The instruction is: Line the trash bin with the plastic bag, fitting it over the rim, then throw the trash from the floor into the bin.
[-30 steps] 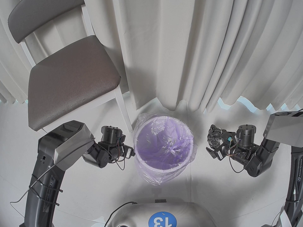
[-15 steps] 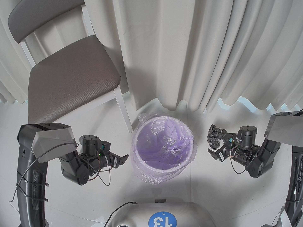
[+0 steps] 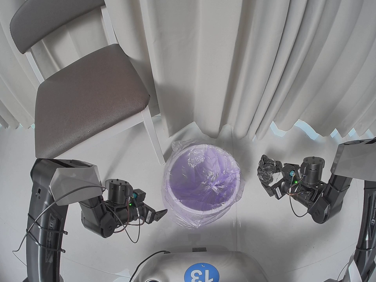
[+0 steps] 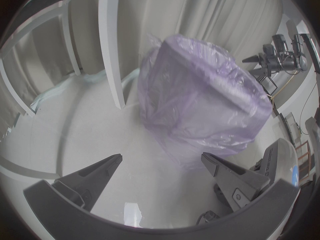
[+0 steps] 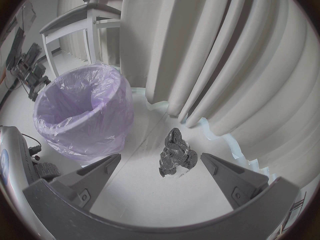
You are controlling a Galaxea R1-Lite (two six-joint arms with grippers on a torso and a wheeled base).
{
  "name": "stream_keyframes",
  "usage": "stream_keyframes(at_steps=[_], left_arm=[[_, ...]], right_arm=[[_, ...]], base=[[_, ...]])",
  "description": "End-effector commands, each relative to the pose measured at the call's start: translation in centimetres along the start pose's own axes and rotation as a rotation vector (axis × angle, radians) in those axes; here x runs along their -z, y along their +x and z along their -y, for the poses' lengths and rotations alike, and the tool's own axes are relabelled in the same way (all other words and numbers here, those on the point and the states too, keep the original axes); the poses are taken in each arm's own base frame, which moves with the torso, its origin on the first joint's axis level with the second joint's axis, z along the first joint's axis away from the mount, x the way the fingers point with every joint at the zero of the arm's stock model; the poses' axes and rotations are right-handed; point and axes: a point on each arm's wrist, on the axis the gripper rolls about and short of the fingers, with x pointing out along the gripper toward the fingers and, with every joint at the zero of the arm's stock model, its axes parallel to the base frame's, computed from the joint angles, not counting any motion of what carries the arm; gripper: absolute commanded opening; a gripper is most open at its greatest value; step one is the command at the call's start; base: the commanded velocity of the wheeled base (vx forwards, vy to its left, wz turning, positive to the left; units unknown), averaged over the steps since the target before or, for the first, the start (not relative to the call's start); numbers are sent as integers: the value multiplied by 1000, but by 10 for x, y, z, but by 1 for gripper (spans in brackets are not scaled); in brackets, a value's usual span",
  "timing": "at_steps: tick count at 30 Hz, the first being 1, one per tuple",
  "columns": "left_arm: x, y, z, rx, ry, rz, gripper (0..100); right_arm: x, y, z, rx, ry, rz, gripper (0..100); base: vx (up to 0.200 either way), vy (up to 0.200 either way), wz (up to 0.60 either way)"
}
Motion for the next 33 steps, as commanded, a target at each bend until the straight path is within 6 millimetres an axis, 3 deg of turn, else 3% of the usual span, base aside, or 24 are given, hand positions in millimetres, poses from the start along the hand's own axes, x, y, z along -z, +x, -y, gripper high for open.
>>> stream_keyframes(at_steps=[1,9,13,22,24,29,33], left_arm=[[-19,35,1,-37,21,6,100],[-40,52,-3,-178,94,-153,100],[-50,61,-6,-180,122,-148,100],[-47,62,-5,-180,100,-148,100],[-34,45,-2,-160,90,-173,100],[-17,29,-1,-140,92,-154,100],[-6,2,-6,-177,90,-94,100]], right_arm=[[10,-11,-4,2,54,8,100],[26,-7,4,32,92,25,100],[27,-2,7,40,95,41,100],[32,-8,25,-8,108,67,100],[35,-7,36,24,124,67,100],[35,-6,40,39,129,71,100],[34,-6,41,41,153,78,100]], base=[[0,0,0],[0,0,0],[0,0,0],[0,0,0],[0,0,0],[0,0,0],[0,0,0]])
